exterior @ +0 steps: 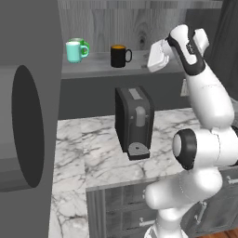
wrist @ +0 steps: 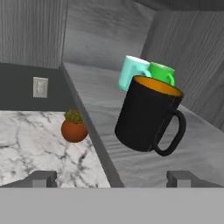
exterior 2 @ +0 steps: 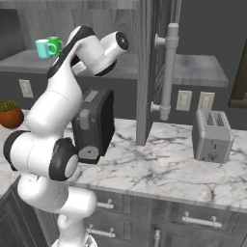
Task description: Pick the mug on the counter and place it in the cabinet with the handle facing the right, like the mugs already inside.
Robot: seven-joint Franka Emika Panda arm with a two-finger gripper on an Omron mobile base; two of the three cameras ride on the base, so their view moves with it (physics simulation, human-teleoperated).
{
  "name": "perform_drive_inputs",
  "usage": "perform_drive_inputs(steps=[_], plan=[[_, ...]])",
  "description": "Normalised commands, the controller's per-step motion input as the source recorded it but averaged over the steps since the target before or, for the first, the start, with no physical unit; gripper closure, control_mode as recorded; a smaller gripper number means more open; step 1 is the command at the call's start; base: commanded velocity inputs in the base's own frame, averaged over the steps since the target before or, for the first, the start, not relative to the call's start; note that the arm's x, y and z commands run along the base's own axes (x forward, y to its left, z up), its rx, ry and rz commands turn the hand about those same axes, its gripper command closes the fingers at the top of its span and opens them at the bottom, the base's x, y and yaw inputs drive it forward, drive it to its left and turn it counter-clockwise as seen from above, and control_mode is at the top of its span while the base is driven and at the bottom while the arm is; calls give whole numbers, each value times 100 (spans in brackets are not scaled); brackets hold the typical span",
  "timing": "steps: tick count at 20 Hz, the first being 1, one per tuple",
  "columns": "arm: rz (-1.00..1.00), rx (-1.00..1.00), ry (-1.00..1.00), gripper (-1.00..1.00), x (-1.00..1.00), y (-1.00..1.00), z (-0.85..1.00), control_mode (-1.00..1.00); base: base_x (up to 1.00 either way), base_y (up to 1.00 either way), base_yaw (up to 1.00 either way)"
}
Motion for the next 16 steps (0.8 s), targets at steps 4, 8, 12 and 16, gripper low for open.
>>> perform_drive_inputs(steps=[4, 8, 12, 16], plan=[[0, -3, -10, -100, -98, 18, -22, -100, 0, 0, 0], [0, -8, -4, -100, -92, 26, -27, -100, 0, 0, 0], [0, -15, 0, -100, -69, 27, -35, -100, 0, 0, 0], [0, -16, 1, -100, -49, 26, -47, -100, 0, 0, 0]])
